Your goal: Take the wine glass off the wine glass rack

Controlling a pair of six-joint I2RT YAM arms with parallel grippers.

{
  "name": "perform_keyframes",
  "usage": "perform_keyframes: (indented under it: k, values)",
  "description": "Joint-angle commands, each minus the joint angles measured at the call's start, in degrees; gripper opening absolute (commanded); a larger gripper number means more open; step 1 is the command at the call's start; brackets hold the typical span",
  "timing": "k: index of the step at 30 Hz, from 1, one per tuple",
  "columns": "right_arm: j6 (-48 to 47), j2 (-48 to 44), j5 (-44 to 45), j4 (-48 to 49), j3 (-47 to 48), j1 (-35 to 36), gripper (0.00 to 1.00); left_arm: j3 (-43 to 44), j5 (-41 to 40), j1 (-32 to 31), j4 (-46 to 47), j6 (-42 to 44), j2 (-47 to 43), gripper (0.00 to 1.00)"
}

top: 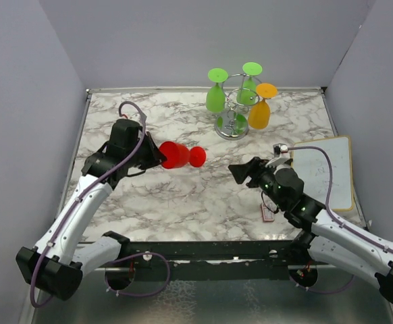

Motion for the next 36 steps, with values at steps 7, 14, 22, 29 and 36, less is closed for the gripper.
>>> perform_keyframes:
  k: [7,14,22,29,36]
  values:
    - [-2.3,-3.5,8.2,-6.6,1.9,0.2,0.64,12.6,-39.4,7.2,-28.0,-10.4,9.5,0.0]
    - [-1.5,-3.7,8.2,-8.4,2.6,0.2,0.61,13.4,-44.1,19.6,-30.0,-16.5,10.9,0.0]
    - [-1.5,-5.5,9.9,-10.7,3.1,0.2,0.6,15.9,-36.1,30.2,-29.0,-15.5,19.0,0.0]
    - [-1.3,-6.1,10.7,-11.4,2.9,0.2,0.59,17.4,-30.7,35.0,-27.9,-14.7,25.9,0.0]
    - [-0.6,-5.9,10.5,-11.2,2.4,0.2,0.58,17.0,-29.5,38.1,-27.4,-14.2,26.5,0.0]
